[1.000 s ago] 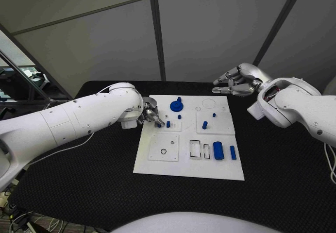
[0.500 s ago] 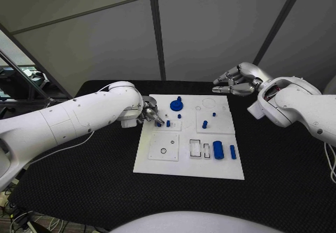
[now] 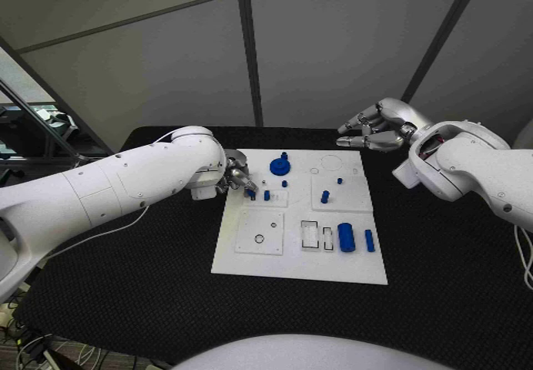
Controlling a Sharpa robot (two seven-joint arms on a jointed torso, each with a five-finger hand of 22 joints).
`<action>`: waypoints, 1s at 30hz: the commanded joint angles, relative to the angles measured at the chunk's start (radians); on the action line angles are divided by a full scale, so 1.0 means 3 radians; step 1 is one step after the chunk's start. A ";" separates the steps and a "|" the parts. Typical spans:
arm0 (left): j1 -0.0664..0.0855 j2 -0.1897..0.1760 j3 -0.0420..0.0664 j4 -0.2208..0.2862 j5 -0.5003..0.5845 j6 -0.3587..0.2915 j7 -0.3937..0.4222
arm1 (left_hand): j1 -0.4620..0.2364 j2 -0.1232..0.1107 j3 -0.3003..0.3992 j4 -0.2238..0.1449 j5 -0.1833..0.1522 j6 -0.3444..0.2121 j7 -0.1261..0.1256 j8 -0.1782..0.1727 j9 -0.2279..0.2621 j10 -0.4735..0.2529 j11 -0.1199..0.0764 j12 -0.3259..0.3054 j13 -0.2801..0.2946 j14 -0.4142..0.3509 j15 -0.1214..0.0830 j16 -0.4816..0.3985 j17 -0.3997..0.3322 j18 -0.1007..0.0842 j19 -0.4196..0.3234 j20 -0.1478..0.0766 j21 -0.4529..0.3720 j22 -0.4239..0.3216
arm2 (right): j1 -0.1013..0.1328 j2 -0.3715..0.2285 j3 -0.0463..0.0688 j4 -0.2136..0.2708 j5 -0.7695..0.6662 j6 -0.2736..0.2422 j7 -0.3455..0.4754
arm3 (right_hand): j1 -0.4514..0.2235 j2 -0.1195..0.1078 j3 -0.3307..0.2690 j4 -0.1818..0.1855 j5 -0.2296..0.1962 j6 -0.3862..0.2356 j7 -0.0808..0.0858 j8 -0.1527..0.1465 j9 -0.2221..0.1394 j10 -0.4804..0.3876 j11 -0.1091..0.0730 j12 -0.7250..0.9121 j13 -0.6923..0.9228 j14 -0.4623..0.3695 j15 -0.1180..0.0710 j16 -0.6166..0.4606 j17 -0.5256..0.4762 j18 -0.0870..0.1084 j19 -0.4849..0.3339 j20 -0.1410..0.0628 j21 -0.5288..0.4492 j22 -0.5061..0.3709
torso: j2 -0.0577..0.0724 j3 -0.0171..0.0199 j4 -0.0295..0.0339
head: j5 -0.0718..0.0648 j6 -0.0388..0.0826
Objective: Assemble the parts on the task board
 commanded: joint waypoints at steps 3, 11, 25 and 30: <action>-0.0028 0.0004 -0.0022 -0.0017 -0.0075 0.0048 -0.0088 | -0.0014 -0.0028 0.0546 -0.0575 0.0032 0.0036 0.0001 0.0034 0.0033 0.0029 0.0005 0.0041 0.0431 0.0291 0.0014 0.0000 0.0690 -0.0072 -0.0016 0.0001 -0.0009 0.0004 | 0.0006 0.0000 0.0002 0.0006 0.0000 0.0024 0.0023 | -0.0021 0.0020 -0.0014 0.0014 0.0023 -0.0012 0.0008 -0.0015 0.0004 -0.0001 0.0000 -0.0004 -0.0004 0.0062 -0.0011 -0.0018 -0.0005 0.0030 -0.0008 -0.0008 -0.0022 0.0221 | 0.0000 -0.0001 -0.0001 | 0.0002 -0.0001; -0.0028 0.0003 -0.0023 0.0001 -0.0075 0.0085 -0.0065 | -0.0023 -0.0027 0.0552 -0.0596 0.0046 0.0038 -0.0006 0.0070 0.0082 0.0037 0.0000 0.0060 0.0438 0.0291 0.0011 0.0001 0.0691 -0.0072 -0.0016 -0.0001 -0.0009 0.0008 | 0.0006 0.0002 0.0002 0.0002 -0.0001 0.0037 0.0023 | -0.0021 0.0020 -0.0014 0.0014 0.0023 -0.0012 0.0008 -0.0015 0.0004 -0.0001 0.0000 -0.0004 -0.0004 0.0062 -0.0011 -0.0018 -0.0005 0.0030 -0.0008 -0.0008 -0.0022 0.0221 | -0.0002 -0.0002 0.0002 | -0.0001 -0.0003; -0.0027 -0.0029 -0.0022 0.0057 -0.0086 0.0216 -0.0037 | -0.0030 -0.0039 0.0553 -0.0619 0.0046 0.0038 -0.0011 0.0101 0.0128 0.0039 -0.0003 0.0068 0.0440 0.0292 0.0009 0.0006 0.0696 -0.0070 -0.0023 -0.0002 -0.0017 0.0003 | 0.0006 0.0007 0.0002 -0.0003 -0.0001 0.0044 0.0028 | -0.0021 0.0020 -0.0014 0.0014 0.0023 -0.0012 0.0008 -0.0015 0.0004 -0.0001 0.0000 -0.0004 -0.0004 0.0062 -0.0011 -0.0018 -0.0005 0.0030 -0.0008 -0.0008 -0.0022 0.0221 | -0.0003 -0.0001 0.0004 | -0.0003 -0.0001; -0.0024 -0.0027 -0.0022 0.0055 -0.0097 0.0280 -0.0035 | -0.0067 -0.0058 0.0566 -0.0644 0.0225 0.0028 -0.0017 0.0160 0.0223 0.0043 -0.0008 0.0077 0.0443 0.0293 0.0004 0.0011 0.0700 -0.0069 -0.0028 -0.0007 -0.0020 0.0010 | 0.0006 0.0011 0.0002 -0.0006 -0.0001 0.0044 0.0031 | -0.0021 0.0020 -0.0014 0.0014 0.0023 -0.0012 0.0008 -0.0015 0.0004 -0.0001 0.0000 -0.0004 -0.0004 0.0062 -0.0011 -0.0018 -0.0005 0.0030 -0.0008 -0.0008 -0.0022 0.0221 | -0.0001 -0.0002 0.0001 | 0.0002 -0.0002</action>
